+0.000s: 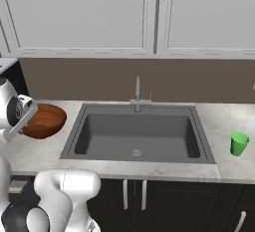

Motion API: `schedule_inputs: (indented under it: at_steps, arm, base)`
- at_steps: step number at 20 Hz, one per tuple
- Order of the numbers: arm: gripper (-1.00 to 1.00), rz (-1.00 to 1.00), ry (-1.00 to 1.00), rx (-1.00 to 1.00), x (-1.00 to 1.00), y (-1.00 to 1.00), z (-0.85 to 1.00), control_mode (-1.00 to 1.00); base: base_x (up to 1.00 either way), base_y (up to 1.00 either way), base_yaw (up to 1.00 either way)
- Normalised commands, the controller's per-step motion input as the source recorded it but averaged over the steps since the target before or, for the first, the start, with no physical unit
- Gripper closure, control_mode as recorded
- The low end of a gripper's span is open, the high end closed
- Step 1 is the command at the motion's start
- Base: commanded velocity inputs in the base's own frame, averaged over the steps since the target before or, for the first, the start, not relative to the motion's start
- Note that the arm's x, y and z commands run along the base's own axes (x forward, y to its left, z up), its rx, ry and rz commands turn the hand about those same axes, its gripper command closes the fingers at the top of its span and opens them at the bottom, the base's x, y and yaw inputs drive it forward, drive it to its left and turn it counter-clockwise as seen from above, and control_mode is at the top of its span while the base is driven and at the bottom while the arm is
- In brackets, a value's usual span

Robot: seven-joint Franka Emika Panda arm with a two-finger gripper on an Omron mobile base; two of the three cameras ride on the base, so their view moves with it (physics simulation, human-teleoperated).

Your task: Pick the cup and bowl from the counter and place them on the counter next to the sink.

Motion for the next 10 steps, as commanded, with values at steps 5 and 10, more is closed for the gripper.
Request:
schedule_inputs:
  at_steps: [5, 10]
  arm:
    - [1.0, 0.0, 0.0, 0.0, 0.17, 0.0, -0.3, -1.0]
    - [1.0, 0.0, 0.0, 0.0, 0.16, 0.0, -0.14, -1.0]
  base:
    - [0.0, 0.0, 0.0]
    - [0.0, 0.0, 0.0]
